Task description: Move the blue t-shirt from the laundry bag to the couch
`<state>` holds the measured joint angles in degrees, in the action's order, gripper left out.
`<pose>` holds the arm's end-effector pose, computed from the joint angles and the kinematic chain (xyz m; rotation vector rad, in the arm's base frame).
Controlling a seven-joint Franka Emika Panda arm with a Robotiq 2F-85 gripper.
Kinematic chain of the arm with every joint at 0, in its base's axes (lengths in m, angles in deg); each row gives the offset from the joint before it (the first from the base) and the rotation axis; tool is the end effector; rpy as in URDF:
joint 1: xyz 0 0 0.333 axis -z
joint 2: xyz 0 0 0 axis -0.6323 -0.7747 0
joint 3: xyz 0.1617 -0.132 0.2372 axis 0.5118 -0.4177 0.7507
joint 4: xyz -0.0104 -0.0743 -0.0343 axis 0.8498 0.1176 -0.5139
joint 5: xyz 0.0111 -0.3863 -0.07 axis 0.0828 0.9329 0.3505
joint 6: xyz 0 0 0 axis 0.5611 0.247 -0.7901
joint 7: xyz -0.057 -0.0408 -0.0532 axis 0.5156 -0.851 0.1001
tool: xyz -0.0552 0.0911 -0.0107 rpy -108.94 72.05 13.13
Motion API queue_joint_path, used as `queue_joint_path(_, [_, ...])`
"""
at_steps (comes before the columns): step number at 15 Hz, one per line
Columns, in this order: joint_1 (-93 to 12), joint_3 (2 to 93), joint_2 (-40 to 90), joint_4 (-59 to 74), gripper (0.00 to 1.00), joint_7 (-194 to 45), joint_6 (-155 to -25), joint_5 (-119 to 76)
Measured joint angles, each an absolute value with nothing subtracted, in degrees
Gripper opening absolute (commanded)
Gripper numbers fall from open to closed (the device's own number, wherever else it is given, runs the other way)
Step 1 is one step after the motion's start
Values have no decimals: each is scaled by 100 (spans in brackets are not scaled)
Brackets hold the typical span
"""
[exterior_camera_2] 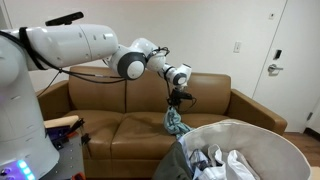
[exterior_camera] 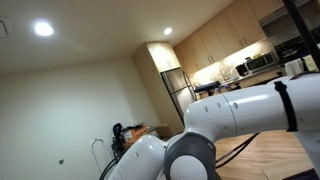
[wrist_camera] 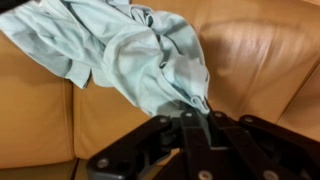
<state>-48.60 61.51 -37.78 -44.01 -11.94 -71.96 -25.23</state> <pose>0.7555 0.1991 0.0828 -2.4210 -1.6613 -0.0197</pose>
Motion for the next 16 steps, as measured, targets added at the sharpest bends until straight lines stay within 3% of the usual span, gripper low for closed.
queue_joint_path(2, [-5100,6068,-4030,-4379,7,-1195,-7318,-2501])
queue_joint_path(3, [-5213,6000,-4148,-4376,33,-1199,-7357,-2475])
queue_joint_path(4, [-5312,5922,-4252,-4376,34,-1222,-7367,-2461])
queue_joint_path(7, [-5423,5830,-4351,-4276,51,-1326,-7359,-2451])
queue_joint_path(14, [-5318,5770,-4228,-4674,98,-1388,-7085,-2451])
queue_joint_path(16, [-5313,5682,-4107,-4805,100,-1388,-7078,-2451])
